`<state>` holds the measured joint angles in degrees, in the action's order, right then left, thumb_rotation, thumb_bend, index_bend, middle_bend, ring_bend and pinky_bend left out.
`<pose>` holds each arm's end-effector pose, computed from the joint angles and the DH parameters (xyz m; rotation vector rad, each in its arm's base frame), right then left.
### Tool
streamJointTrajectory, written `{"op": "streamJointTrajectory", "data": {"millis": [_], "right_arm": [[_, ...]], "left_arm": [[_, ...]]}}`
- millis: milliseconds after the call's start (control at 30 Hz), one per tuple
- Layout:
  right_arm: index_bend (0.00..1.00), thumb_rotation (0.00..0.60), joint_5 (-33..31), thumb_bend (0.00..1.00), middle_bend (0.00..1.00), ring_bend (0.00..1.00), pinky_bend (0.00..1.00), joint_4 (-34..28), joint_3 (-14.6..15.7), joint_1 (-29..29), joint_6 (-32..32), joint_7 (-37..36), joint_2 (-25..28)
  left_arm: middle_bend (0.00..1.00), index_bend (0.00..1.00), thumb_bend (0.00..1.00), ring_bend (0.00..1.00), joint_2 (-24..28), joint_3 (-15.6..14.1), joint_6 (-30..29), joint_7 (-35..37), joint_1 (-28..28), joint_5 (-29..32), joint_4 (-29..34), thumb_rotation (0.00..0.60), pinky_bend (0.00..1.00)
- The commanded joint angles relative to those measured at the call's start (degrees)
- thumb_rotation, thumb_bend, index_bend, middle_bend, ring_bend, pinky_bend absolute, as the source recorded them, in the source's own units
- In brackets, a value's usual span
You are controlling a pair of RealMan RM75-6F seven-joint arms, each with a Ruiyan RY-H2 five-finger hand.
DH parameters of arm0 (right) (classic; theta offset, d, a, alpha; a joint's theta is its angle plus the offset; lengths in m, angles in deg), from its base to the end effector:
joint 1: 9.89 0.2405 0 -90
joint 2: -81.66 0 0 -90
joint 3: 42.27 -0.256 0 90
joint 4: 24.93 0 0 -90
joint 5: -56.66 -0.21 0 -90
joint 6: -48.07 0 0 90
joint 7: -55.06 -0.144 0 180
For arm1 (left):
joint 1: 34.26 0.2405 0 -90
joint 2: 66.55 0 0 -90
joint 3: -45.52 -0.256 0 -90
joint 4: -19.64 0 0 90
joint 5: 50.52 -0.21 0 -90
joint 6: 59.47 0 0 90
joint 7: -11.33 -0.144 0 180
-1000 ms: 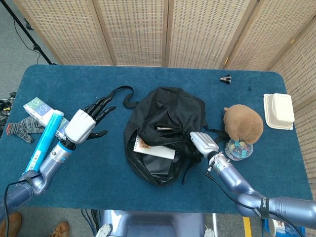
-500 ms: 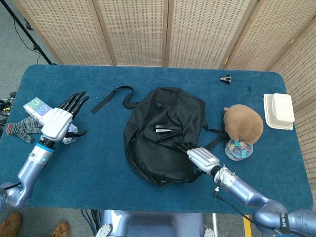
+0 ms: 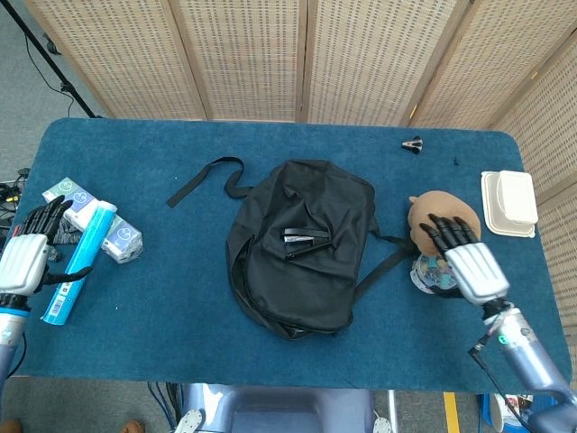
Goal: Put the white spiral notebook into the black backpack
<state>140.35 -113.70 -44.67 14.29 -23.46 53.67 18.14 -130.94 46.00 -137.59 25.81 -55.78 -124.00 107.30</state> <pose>-0.2673 -0.2804 0.1406 1.6750 -0.8249 0.9278 -0.3014 0.2662 0.1593 -1.3569 -1.0639 -1.0555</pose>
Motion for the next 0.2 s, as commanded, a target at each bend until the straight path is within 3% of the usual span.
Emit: {"op": "streamJointTrajectory", "data": {"millis": [33,200], "right_arm": [[0.00,0.600,-1.64,0.00,0.00,0.00,0.00,6.72,0.15,-6.79,-7.31,-1.12,-3.48],[0.00,0.600,-1.77,0.00,0.00,0.00,0.00,10.30,0.77,-10.37,-10.03,-5.39,-4.69]], "left_arm": [[0.00,0.00,0.00,0.00,1.98,-0.61,-1.43,-1.26,3.31,2.17,3.73,0.600,0.00],[0.00,0.00,0.00,0.00,3.18,-0.21,-1.32,-0.75,5.44,2.52,5.41,0.600,0.00]]}}
